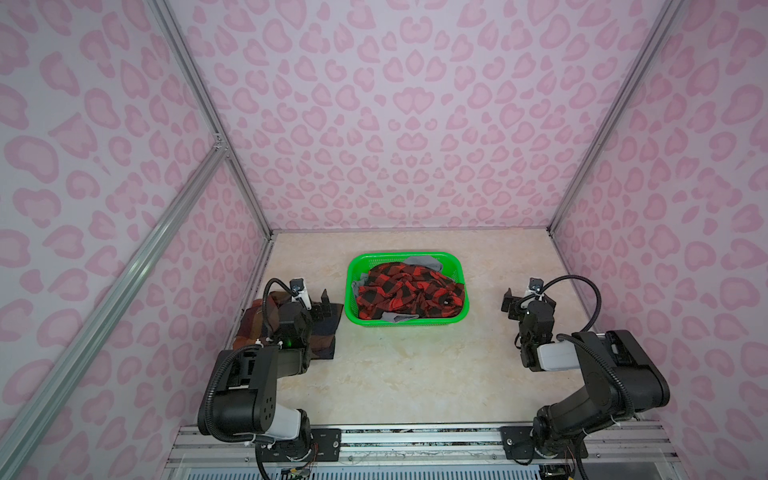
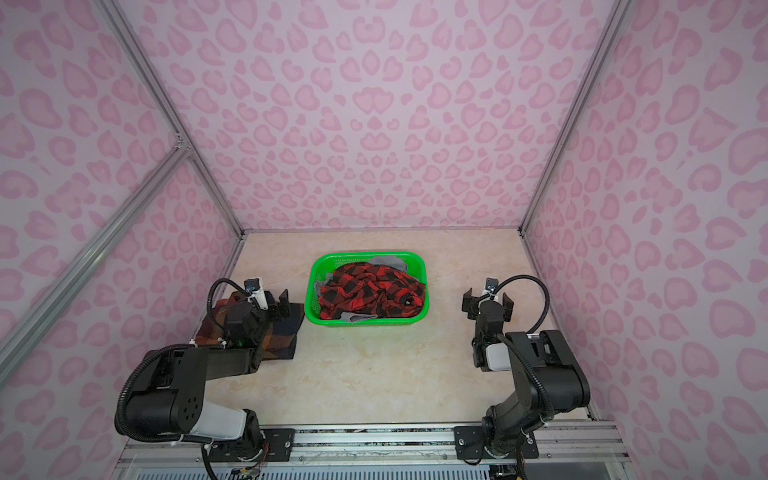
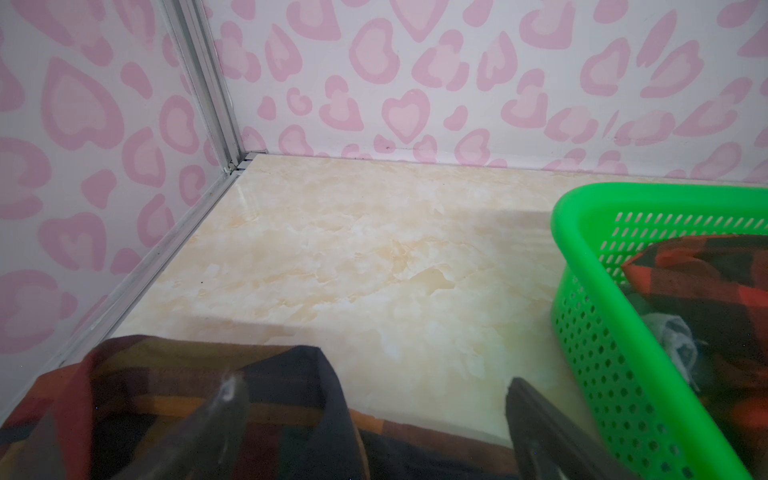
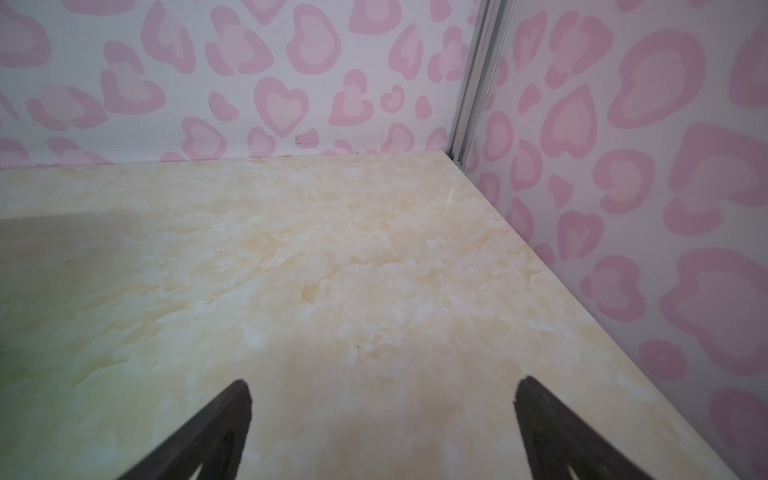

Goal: Fold and stack the long sleeve shirts

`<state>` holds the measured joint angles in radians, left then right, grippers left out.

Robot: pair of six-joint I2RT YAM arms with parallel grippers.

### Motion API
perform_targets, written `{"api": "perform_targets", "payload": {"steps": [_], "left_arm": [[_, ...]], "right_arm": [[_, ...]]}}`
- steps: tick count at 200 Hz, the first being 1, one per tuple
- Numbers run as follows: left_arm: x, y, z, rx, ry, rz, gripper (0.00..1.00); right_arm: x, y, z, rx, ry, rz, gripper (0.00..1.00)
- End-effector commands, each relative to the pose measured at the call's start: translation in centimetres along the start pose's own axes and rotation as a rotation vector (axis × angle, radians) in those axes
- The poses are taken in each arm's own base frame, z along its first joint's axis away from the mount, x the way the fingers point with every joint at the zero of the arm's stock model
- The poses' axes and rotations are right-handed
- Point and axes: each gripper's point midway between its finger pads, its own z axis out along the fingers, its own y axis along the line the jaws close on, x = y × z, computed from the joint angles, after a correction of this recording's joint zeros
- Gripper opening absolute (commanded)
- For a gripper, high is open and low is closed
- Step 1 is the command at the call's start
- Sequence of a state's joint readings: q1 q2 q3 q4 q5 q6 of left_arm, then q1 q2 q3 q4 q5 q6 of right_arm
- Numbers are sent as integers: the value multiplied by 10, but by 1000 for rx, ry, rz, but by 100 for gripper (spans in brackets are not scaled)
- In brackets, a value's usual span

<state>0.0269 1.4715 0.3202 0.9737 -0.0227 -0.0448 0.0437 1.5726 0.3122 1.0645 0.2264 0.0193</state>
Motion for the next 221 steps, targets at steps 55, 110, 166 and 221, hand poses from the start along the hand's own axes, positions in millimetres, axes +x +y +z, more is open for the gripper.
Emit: {"api": "perform_targets", "payload": {"steps": [55,110,166,221], "left_arm": [[-26,-7,0,36,12,16,98],[-106,7,-33,-47,-123,-167,98],[-133,37,-65,-211,-3,-582,97],[-137,-2,-106,0,79,-547,97]], "right_arm": [[-31,-20,-3,137,24,33,99],[-168,31,-33,-256,-2,586,99],[-225,156,-84,-904,155,759,99],[-156,267,-120,-795,392,101,99]]}}
